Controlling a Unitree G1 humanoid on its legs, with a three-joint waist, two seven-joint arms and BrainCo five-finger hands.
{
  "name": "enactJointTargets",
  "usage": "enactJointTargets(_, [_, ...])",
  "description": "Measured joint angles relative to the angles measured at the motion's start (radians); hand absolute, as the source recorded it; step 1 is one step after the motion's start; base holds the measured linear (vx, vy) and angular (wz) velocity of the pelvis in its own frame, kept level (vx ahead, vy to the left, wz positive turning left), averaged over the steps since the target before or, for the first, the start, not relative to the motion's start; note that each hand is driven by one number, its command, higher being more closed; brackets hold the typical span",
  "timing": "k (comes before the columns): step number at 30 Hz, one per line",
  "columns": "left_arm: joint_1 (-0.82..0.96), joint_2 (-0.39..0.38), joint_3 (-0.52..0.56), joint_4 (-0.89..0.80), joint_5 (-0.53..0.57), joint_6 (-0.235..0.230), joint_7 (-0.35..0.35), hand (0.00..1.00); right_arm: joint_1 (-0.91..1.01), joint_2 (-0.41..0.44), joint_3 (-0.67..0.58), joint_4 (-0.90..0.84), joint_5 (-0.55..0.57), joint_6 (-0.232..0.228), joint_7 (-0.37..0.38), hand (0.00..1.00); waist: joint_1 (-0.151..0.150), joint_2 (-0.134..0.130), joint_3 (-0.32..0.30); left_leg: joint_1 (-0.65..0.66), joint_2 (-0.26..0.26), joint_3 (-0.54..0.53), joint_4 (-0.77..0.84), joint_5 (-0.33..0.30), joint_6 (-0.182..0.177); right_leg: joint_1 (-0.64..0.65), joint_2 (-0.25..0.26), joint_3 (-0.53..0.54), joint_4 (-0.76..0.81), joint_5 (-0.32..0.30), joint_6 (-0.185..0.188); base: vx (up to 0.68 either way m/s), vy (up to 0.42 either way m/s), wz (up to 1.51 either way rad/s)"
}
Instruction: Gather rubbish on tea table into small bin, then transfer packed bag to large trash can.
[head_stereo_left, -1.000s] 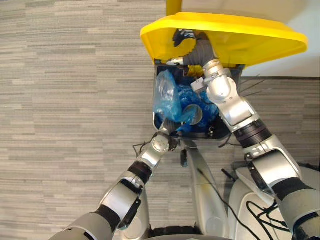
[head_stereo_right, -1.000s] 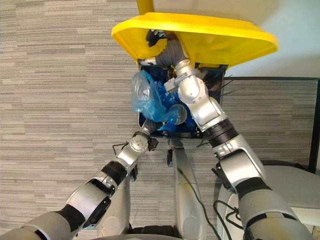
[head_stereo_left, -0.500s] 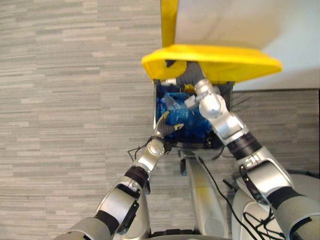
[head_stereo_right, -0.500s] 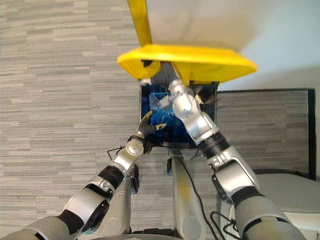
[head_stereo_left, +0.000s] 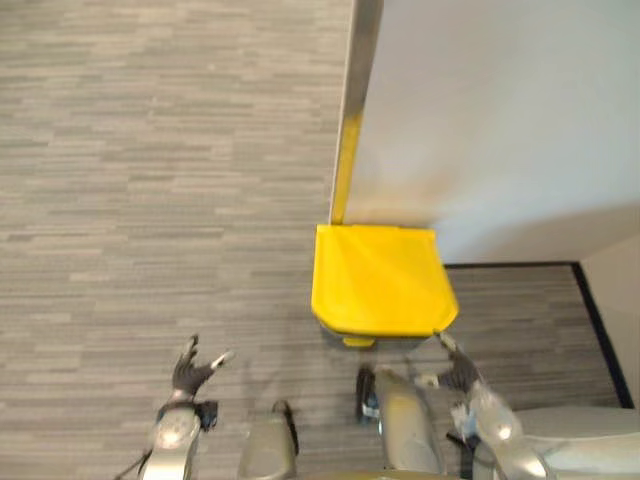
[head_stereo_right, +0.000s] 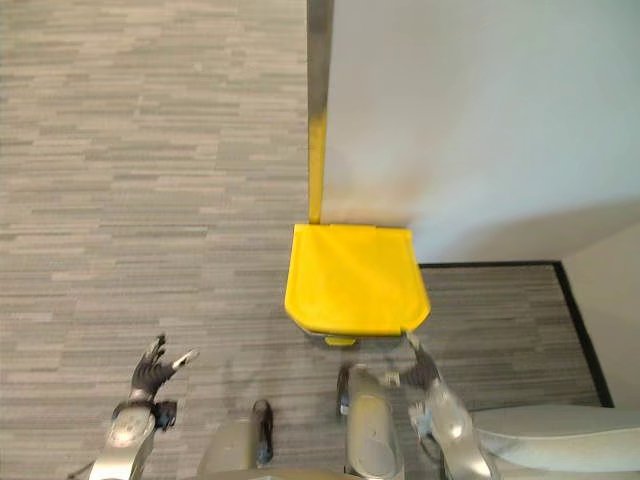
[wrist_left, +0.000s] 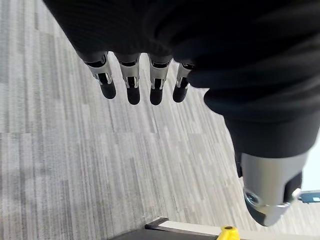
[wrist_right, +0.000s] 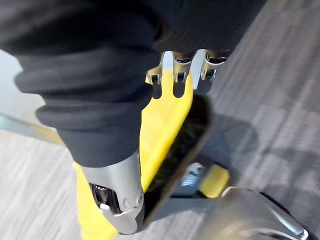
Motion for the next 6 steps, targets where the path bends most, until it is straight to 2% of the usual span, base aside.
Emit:
enactJointTargets(1, [0.011, -0.020, 0.013, 0.005, -0.001, 0.006, -0.014, 0.00, -0.007, 0.011, -0.020, 0.028, -0.007, -0.002, -0.001, 0.00, 0.007, -0.008, -0.013, 0.000, 0.006, 0.013, -0.025, 0.017, -0.023, 0.027, 0.027, -0.007, -0.095, -0.023, 0.030, -0.06, -0.213, -0.50])
enactJointTargets(2, [0.017, -0.042, 0.010, 0.014, -0.001, 0.009, -0.022, 0.00, -0.007, 0.013, -0.032, 0.040, -0.009, -0.004, -0.003, 0.00, 0.013, 0.003, -0.025, 0.004, 0.013, 0.020, -0.049, 0.033, -0.025, 0.038, 0.049, -0.005, -0.153, -0.023, 0.031, -0.04, -0.218, -0.78])
enactJointTargets(3, [0.020, -0.086, 0.007, 0.033, -0.002, 0.009, -0.036, 0.00, -0.009, 0.012, -0.047, 0.075, -0.008, -0.007, -0.008, 0.00, 0.023, 0.015, -0.064, 0.005, 0.019, 0.037, -0.111, 0.064, -0.022, 0.059, 0.079, 0.000, -0.280, -0.022, 0.030, 0.00, -0.121, -0.79])
enactJointTargets(4, [0.014, -0.110, 0.007, 0.051, -0.004, 0.007, -0.035, 0.00, -0.022, 0.010, -0.060, 0.114, -0.008, -0.011, -0.009, 0.00, 0.025, 0.023, -0.076, 0.006, 0.023, 0.050, -0.139, 0.078, -0.032, 0.083, 0.097, 0.012, -0.374, -0.020, 0.024, -0.06, -0.175, -0.90])
enactJointTargets(5, [-0.011, -0.137, 0.007, 0.106, -0.022, 0.008, -0.037, 0.00, -0.058, 0.005, -0.091, 0.197, -0.008, -0.005, -0.011, 0.00, 0.020, 0.052, -0.081, 0.016, 0.028, 0.041, -0.178, 0.097, -0.028, 0.106, 0.127, 0.025, -0.468, 0.029, 0.000, -0.06, -0.091, -0.58])
enactJointTargets(6, [-0.015, -0.140, 0.007, 0.117, -0.022, 0.008, -0.038, 0.00, -0.059, 0.005, -0.099, 0.208, -0.008, -0.004, -0.011, 0.00, 0.021, 0.056, -0.083, 0.021, 0.028, 0.036, -0.188, 0.100, -0.029, 0.111, 0.133, 0.026, -0.483, 0.038, -0.002, -0.06, -0.054, -0.33])
